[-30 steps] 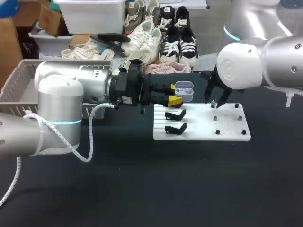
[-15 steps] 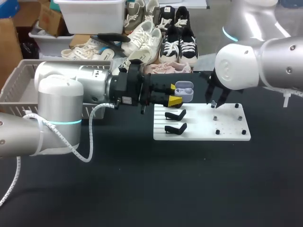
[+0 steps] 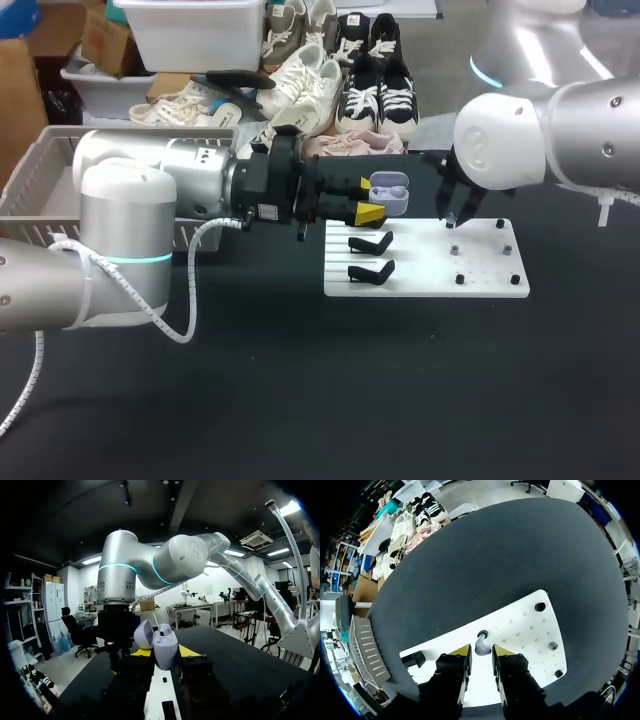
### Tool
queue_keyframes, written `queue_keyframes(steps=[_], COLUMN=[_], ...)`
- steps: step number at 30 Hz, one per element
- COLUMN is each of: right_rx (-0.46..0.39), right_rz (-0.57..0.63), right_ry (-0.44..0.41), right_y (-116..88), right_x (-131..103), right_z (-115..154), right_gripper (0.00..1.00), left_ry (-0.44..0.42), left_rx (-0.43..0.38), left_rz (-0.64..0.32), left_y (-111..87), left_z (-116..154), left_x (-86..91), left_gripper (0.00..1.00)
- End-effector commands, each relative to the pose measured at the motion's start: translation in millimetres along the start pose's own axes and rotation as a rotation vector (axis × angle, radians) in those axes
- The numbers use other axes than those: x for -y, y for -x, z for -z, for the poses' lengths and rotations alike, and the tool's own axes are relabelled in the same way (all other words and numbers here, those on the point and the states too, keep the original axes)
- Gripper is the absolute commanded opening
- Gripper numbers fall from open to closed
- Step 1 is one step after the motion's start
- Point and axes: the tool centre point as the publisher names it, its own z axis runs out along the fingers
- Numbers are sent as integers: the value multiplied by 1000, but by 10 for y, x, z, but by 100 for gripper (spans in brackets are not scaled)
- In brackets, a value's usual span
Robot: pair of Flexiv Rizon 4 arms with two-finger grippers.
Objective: Pick up each earbud case from the left stands, insert the matching earbuds, close the lid, and place the case in the box.
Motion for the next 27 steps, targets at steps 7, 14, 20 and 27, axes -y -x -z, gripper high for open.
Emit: queue_keyframes(steps=[7,14,20,27], right_rx=[2,6,12,7], right_rz=[-3,-7,-9,-16], right_ry=[-8,-6,4,30], right_y=[-7,-10,-31,-76], right_x=[-2,31,68,144], right_z=[-5,27,81,226], right_gripper=[0,0,0,0], left_ry=[3,3,3,3], left_rx=[0,0,0,0], left_rz=[-1,-1,-1,-1], left_y=[-4,-4,-4,-4], left_z=[-1,-1,-1,-1], left_x=[6,6,6,6], left_gripper=[0,0,0,0])
